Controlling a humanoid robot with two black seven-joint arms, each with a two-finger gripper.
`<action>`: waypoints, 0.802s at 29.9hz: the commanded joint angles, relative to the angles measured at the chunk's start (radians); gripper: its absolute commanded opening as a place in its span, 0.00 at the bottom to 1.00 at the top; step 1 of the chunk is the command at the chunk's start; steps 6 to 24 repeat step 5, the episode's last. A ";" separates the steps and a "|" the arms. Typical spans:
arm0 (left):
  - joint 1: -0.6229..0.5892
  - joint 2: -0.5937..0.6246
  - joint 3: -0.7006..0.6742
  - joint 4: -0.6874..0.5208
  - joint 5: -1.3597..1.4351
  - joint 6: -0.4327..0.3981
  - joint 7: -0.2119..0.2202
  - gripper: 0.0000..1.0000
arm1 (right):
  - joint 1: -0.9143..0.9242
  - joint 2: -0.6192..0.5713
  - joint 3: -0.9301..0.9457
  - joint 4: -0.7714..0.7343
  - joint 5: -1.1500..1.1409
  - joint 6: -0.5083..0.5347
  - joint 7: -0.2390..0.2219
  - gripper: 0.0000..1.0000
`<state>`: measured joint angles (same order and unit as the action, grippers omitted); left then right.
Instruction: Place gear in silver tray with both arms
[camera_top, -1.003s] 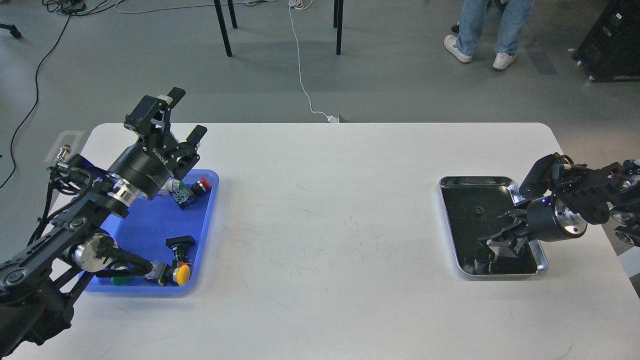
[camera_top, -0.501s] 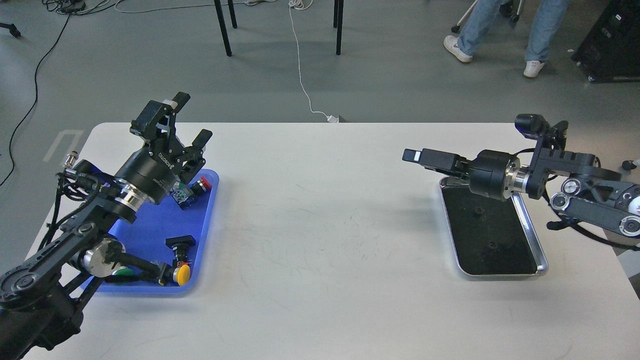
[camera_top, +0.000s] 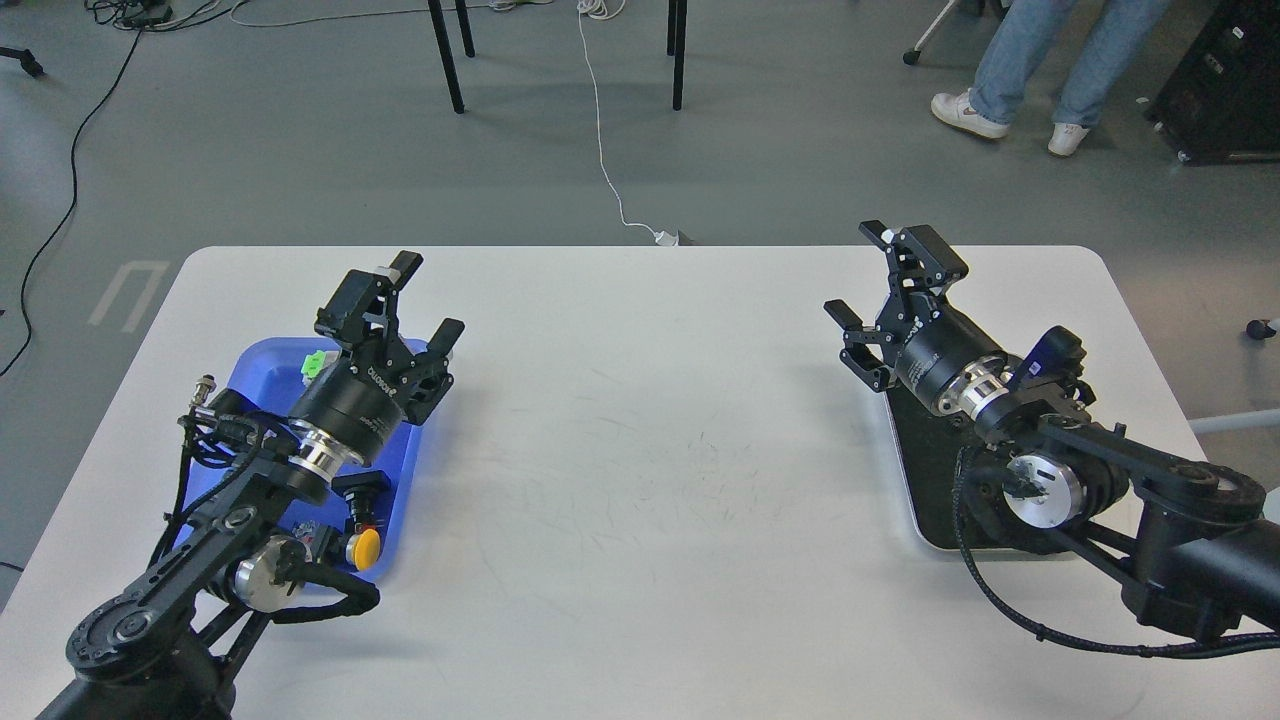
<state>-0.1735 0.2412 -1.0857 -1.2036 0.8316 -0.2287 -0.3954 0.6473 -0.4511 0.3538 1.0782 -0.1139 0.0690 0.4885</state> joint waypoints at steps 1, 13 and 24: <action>0.017 -0.023 -0.028 -0.001 0.021 -0.003 -0.002 0.98 | -0.038 0.026 0.039 -0.001 -0.001 0.008 0.000 0.99; 0.022 -0.025 -0.028 -0.001 0.021 -0.003 0.000 0.98 | -0.041 0.026 0.039 0.012 -0.001 0.014 0.000 0.99; 0.022 -0.025 -0.028 -0.001 0.021 -0.003 0.000 0.98 | -0.041 0.026 0.039 0.012 -0.001 0.014 0.000 0.99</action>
